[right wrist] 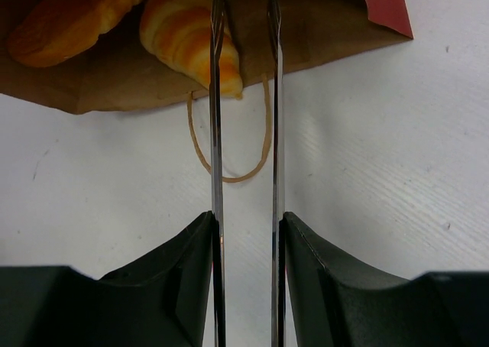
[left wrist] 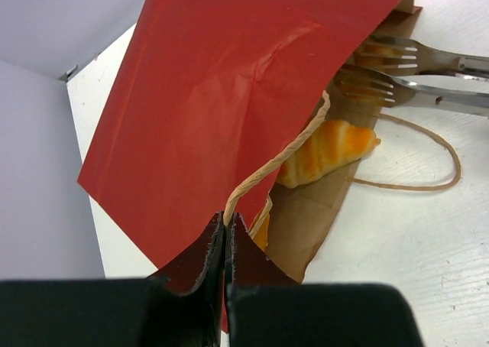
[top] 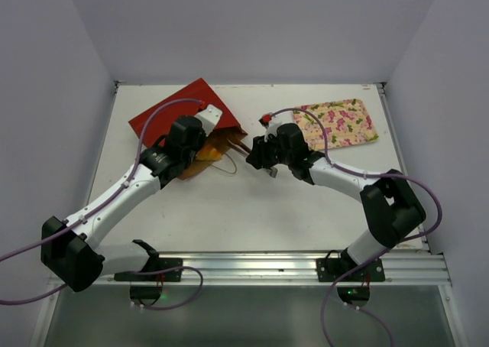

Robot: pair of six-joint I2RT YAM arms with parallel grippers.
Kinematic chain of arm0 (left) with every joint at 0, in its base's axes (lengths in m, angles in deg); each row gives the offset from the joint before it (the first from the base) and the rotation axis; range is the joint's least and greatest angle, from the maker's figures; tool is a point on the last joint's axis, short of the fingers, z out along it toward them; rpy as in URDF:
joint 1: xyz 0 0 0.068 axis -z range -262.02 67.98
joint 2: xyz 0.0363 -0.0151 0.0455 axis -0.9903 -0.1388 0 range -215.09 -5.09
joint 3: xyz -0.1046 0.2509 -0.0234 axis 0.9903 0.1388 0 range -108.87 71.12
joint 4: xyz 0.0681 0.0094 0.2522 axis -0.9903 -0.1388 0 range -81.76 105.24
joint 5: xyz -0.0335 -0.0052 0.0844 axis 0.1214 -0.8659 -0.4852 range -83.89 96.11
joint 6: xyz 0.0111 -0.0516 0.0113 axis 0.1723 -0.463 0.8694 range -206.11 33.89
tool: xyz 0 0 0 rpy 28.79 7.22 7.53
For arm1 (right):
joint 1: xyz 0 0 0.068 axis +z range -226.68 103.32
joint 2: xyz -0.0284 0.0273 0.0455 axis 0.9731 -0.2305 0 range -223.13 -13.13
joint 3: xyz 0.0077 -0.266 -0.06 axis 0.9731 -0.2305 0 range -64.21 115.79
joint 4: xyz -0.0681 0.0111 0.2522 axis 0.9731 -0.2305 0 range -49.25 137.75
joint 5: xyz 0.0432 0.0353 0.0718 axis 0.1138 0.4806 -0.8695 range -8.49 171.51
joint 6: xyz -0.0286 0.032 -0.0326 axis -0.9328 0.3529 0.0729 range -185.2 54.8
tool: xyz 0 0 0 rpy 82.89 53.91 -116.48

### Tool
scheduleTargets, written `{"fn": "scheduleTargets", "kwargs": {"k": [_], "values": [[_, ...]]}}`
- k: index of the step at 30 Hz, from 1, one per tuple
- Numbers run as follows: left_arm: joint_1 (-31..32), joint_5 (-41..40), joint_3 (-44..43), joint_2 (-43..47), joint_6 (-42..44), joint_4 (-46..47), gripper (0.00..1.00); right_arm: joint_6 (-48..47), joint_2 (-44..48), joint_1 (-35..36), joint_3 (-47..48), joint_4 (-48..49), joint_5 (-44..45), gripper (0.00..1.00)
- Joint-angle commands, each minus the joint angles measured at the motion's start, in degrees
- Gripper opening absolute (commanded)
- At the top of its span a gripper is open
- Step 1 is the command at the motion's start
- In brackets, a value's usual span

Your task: Take the fake bread out of the paper bag

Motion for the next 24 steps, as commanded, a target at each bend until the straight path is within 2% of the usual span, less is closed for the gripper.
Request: {"fn": "scheduleTargets", "kwargs": {"k": [1,10,15,19,24], "values": [[0.06,-2.79,1.35,1.72,-1.68,1.58,0.0,-1.61,0.3,0.91,-0.17,4.36,-3.88,0.44],[0.14,5.56,3.47,2.25,-6.51,3.77,0.0,-0.04,-1.55,2.24,0.63,6.2,-9.06,0.45],[0.15,6.44,3.11,2.34,-9.58,4.57,0.0,1.72,-1.2,2.41,-0.17,7.88,-11.08,0.46],[0.14,3.98,2.68,1.99,-12.23,4.4,0.0,4.7,-2.42,2.41,0.45,8.76,-12.58,0.45],[0.14,5.82,2.41,4.7,-15.04,4.48,0.0,6.91,-2.87,2.41,1.5,8.94,-13.99,0.45]]}}
